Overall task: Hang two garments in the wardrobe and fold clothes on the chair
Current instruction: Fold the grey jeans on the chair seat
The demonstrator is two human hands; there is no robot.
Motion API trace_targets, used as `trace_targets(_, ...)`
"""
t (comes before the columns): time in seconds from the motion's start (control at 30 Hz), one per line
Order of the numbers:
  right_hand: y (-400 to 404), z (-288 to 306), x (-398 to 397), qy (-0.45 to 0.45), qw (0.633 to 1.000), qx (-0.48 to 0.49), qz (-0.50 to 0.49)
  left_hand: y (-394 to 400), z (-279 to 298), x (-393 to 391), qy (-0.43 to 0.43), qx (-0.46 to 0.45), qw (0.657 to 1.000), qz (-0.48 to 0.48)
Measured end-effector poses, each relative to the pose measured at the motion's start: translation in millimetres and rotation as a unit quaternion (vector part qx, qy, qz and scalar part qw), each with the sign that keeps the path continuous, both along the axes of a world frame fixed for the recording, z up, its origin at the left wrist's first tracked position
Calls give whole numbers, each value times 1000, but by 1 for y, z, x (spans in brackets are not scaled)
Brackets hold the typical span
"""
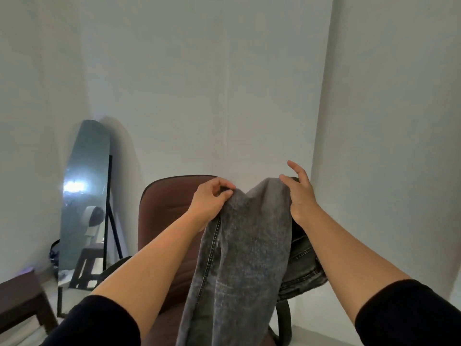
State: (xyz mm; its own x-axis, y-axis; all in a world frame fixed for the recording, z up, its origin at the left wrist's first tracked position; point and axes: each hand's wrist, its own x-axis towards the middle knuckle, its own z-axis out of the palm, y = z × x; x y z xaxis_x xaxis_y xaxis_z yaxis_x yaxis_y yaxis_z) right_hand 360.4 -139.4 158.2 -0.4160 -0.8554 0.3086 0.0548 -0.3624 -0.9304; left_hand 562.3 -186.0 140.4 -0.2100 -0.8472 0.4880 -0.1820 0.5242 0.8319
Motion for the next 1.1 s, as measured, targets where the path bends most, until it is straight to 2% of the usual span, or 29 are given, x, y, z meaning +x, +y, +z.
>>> trace_targets(0.13, 15, -12, -19, -19, 995, -5, 102, -3, 19, -13, 126, 0, 992, 13)
trace_targets(0.33, 23, -43, -9, -14, 979, 26, 201, -12, 29, -29, 158, 7, 987, 26)
trace_targets(0.43, 24, -49, -2, -14, 977, 37, 212, -17, 30, -23, 115, 18, 993, 32)
trace_targets(0.6, 20, -35, 8, 8, 983, 23, 179, -16, 36, 2, -17, -36, 996, 81)
trace_targets(0.73, 17, -14, 8, 46, 978, 9, 201, -19, 27, 24, -17, -38, 991, 125)
trace_targets(0.93, 27, -28, -2, 30, 979, 8, 202, -13, 36, 6, 63, -23, 988, 139)
trace_targets(1.0, 31, -37, -6, 19, 980, 11, 197, -14, 39, 3, 41, -31, 990, 128)
trace_targets(1.1, 37, -34, -13, 60, 984, 21, 166, -18, 38, 6, -20, -45, 991, 121)
